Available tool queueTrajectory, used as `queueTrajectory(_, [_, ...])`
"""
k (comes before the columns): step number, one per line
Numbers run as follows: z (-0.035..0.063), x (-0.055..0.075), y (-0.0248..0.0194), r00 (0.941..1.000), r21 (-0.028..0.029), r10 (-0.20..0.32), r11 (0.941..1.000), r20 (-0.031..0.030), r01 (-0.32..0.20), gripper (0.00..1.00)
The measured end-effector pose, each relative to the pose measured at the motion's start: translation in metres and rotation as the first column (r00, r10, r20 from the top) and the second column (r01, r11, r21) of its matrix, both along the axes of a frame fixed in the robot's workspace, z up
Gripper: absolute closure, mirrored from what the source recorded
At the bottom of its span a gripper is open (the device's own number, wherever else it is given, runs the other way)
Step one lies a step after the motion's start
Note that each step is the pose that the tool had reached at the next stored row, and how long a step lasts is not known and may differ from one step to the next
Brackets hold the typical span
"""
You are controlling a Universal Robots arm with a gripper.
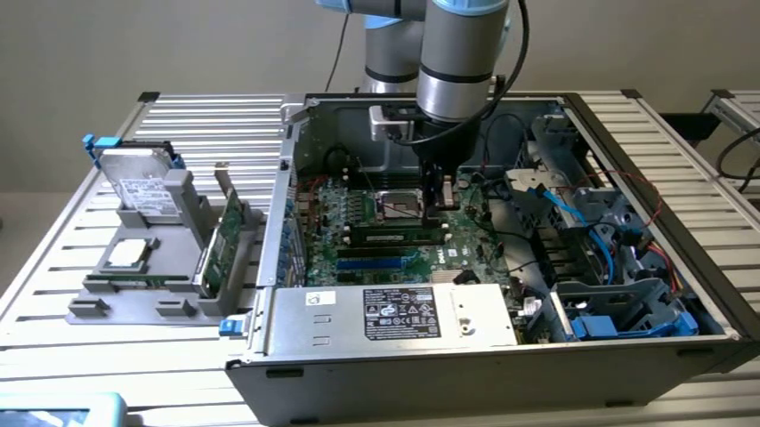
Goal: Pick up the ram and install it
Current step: 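Press down the ram until it locks into place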
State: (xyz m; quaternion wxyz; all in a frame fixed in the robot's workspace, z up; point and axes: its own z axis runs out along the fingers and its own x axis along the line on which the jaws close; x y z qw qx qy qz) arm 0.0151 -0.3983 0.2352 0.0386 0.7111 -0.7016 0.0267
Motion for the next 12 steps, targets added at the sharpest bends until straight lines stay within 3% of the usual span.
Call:
queueTrajectory(5, [-0.0004,0.0,0.0,0.9995,0.0012,-0.028,0.9996,0.0147,0.028,0.89])
queueTrajectory(12, [-0.0018,-0.0004,0.0,0.9992,0.0051,-0.035,0.9994,0.0176,0.035,0.89])
